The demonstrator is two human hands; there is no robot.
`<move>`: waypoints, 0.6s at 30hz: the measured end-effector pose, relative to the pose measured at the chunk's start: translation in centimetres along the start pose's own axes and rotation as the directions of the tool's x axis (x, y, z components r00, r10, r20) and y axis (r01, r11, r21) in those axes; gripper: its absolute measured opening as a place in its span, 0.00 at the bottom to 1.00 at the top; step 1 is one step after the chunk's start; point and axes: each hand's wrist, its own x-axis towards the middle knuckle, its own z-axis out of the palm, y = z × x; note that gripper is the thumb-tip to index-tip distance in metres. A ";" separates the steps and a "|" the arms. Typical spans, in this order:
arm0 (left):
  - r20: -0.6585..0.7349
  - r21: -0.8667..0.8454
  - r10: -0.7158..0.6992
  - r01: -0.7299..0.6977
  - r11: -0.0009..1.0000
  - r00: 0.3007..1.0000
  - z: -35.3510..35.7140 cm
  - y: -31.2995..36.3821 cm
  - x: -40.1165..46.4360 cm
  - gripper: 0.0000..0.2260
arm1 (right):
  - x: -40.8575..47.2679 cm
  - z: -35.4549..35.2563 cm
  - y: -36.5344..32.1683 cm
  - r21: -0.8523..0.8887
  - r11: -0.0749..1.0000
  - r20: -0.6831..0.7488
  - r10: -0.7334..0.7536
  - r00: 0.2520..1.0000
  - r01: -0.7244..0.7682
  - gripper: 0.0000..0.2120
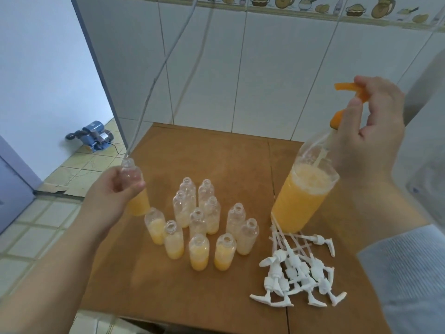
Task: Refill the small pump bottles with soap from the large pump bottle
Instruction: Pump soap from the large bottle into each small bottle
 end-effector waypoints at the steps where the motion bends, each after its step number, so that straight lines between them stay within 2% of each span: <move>1: 0.024 0.018 -0.020 0.020 1.000 1.000 0.3 -0.5 0.2 0.11 | 0.0 0.0 0.0 0.002 1.000 -0.002 0.006 1.000 -0.006 0.15; 9: 0.124 0.210 -0.100 0.072 0.975 0.987 2.5 -2.2 2.8 0.12 | -0.1 0.2 0.2 0.010 1.000 -0.013 0.010 1.000 -0.010 0.15; 12: 0.184 0.281 -0.169 0.113 0.953 0.968 3.4 -2.5 3.1 0.11 | -0.1 0.2 0.2 0.016 1.000 -0.010 0.017 1.000 -0.016 0.15; 18: 0.269 0.302 -0.181 0.096 0.949 0.946 3.7 -2.6 3.2 0.10 | 0.0 0.4 0.5 0.023 1.000 -0.011 0.018 1.000 -0.017 0.14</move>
